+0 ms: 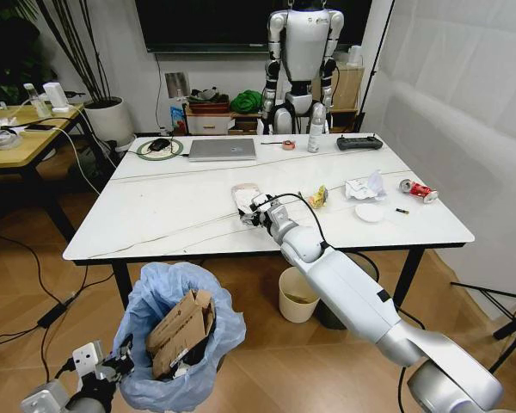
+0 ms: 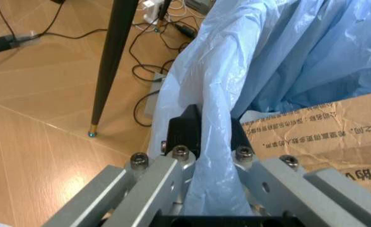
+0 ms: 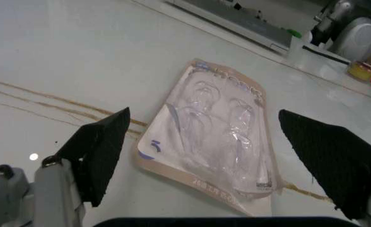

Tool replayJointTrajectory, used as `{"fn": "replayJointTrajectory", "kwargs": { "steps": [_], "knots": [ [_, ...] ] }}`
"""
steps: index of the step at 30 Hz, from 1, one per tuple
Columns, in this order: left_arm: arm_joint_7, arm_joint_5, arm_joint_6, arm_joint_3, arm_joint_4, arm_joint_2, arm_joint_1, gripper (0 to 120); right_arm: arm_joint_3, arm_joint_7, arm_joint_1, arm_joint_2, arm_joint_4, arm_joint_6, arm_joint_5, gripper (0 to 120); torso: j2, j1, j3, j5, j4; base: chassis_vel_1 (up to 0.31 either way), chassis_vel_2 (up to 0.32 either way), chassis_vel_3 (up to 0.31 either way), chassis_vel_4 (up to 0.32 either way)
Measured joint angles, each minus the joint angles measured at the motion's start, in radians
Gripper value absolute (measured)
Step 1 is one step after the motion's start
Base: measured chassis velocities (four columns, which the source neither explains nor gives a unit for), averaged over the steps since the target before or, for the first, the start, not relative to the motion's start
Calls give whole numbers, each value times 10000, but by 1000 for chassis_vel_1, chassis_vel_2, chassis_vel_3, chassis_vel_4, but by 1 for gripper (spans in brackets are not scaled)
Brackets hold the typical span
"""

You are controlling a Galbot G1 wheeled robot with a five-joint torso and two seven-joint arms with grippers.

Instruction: Pick up the trash bin and place the trash from the table into it.

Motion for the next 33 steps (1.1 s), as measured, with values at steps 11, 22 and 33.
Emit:
{"fn": "replayJointTrajectory", "kwargs": {
  "steps": [11,22,33],
  "knots": [
    [14,23,-28,1,-5,-62,19,1,1,-156,212,266,-729,200,-263,54,0,1,0,1,0,0,0,0,0],
    [17,-3,-43,-14,-20,-40,-17,1,-1,-215,193,255,-810,214,-266,15,0,1,0,1,0,0,0,0,0],
    [18,-10,-57,-18,-16,-37,-40,1,-104,-244,132,218,-767,183,-251,0,0,0,0,0,0,0,0,0,0]
  ]
}}
